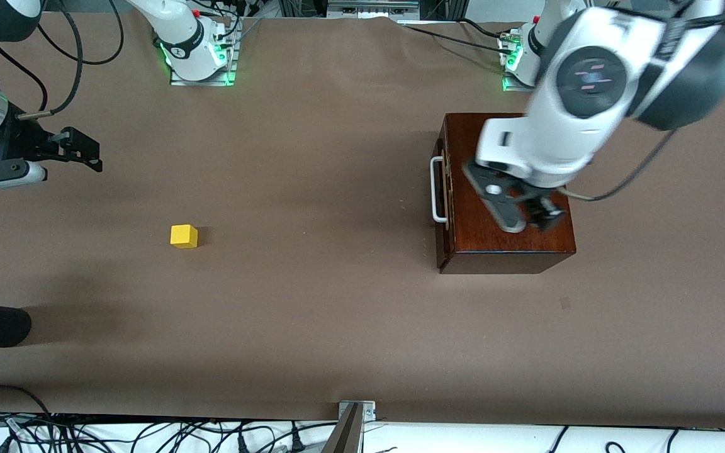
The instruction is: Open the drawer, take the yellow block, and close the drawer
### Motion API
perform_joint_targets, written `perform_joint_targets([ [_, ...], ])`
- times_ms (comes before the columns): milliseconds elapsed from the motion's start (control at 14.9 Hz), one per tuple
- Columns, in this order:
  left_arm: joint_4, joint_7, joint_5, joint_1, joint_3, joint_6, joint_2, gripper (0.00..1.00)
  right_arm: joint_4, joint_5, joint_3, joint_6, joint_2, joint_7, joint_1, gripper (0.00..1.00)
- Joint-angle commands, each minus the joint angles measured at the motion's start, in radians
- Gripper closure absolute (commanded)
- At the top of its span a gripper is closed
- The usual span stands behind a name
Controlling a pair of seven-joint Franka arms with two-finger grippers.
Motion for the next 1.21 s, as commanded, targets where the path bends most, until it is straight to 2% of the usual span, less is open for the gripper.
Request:
perform_joint_targets([
  [0, -0.110, -0.154, -0.053, 0.036, 0.057, 0.010, -0.116, 0.00, 0.028, 0.003, 0.003, -0.025, 0.010, -0.010, -0.010, 0.00],
  [201, -0.205, -0.356, -0.068, 0.043, 0.112, 0.031, -0.217, 0.00, 0.028, 0.003, 0.003, -0.025, 0.010, -0.009, -0.012, 0.00],
  [470, -0.417, -0.398, -0.085, 0.108, 0.123, 0.135, -0.390, 0.00, 0.028, 0.003, 0.004, -0.025, 0.010, -0.009, -0.010, 0.00],
  [739, -0.466, -0.397, -0.146, 0.118, 0.194, 0.148, -0.437, 0.00, 0.028, 0.003, 0.006, -0.019, 0.011, -0.009, -0.009, 0.00],
  [1141, -0.488, -0.387, -0.139, 0.116, 0.194, 0.146, -0.448, 0.00, 0.028, 0.003, 0.007, -0.021, 0.010, -0.009, -0.009, 0.00],
])
